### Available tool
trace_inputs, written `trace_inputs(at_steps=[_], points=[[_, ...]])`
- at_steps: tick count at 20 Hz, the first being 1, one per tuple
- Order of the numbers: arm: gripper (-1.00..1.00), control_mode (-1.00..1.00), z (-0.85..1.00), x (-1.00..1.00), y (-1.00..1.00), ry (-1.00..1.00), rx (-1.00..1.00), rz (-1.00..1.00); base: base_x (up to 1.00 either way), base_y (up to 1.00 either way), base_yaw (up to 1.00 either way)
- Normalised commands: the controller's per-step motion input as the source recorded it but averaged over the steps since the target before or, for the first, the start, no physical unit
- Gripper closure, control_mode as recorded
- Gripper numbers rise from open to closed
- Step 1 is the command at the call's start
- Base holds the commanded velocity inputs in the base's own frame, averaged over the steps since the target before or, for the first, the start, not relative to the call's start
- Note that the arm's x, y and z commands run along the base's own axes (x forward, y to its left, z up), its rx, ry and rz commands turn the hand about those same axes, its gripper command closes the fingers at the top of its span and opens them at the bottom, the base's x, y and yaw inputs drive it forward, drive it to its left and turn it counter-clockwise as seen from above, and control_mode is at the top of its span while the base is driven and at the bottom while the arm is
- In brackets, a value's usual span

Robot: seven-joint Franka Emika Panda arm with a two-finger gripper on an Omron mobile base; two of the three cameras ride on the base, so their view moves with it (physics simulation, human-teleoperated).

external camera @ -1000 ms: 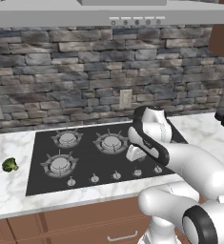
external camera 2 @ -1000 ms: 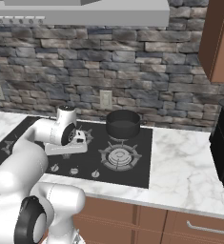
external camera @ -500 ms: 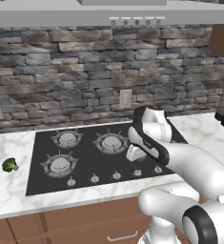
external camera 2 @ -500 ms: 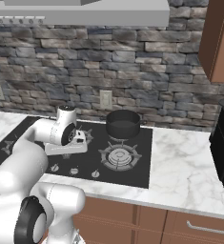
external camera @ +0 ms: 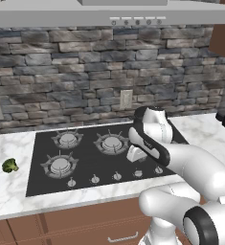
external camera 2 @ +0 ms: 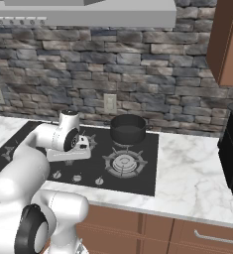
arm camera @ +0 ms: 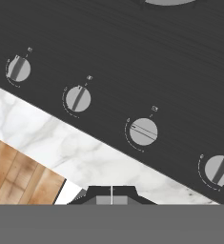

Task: Turn on the burner for the pot on the stove. Wait thirty seconds for the pot to heat up. Then add the broccoli to the pot.

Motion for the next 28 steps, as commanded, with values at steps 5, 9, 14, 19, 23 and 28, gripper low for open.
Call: trace_inputs(at_steps=[5, 9, 14, 19, 23, 28], points=[[1.0, -1.0, 0.0, 0.0, 0.0, 0.0, 0.0, 0.0, 0.0, 0.0, 0.0], [1.0, -1.0, 0.0, 0.0, 0.0, 0.0, 0.0, 0.0, 0.0, 0.0, 0.0], [1.0, -1.0, 0.0, 0.0, 0.0, 0.0, 0.0, 0.0, 0.0, 0.0, 0.0], [1.0, -1.0, 0.0, 0.0, 0.0, 0.0, 0.0, 0.0, 0.0, 0.0, 0.0], [1.0, -1.0, 0.0, 0.0, 0.0, 0.0, 0.0, 0.0, 0.0, 0.0, 0.0], [1.0, -1.0, 0.0, 0.0, 0.0, 0.0, 0.0, 0.0, 0.0, 0.0, 0.0]])
